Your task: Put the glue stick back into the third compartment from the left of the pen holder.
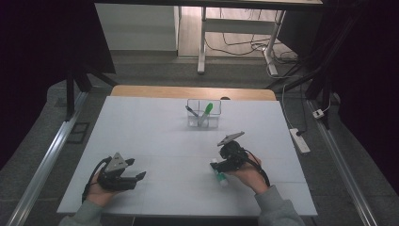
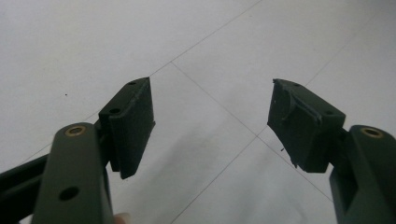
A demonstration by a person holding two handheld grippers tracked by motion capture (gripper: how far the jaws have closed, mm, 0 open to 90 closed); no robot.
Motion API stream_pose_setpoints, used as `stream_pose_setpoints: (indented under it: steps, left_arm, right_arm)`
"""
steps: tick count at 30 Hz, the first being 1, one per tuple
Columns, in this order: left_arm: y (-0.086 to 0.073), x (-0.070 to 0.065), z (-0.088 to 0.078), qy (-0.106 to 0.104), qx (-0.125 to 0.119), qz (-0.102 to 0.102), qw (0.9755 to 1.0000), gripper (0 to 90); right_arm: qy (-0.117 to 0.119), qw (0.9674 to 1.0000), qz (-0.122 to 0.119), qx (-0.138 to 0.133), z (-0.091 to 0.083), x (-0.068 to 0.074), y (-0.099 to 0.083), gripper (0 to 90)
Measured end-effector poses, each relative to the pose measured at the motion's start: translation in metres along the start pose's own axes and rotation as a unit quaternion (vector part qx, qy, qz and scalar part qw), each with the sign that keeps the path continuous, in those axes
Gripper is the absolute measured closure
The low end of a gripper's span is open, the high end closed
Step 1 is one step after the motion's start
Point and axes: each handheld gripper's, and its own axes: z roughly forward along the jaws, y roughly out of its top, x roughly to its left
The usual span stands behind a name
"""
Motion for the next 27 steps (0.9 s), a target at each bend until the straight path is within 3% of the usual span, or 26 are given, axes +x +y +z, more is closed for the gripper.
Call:
stream_pose_setpoints:
  steps: [12,27]
  left_arm:
    - [0.000,0.000,0.001,0.001,0.002,0.001,1.0000,30.4]
    - [0.000,-0.001,0.001,0.001,0.002,0.002,1.0000,30.2]
  right_arm:
    - [-0.009,0.9993,0.005,0.035,0.018,0.010,0.001,38.6]
    - [-0.045,0.9976,-0.001,0.053,0.027,0.014,0.003,62.3]
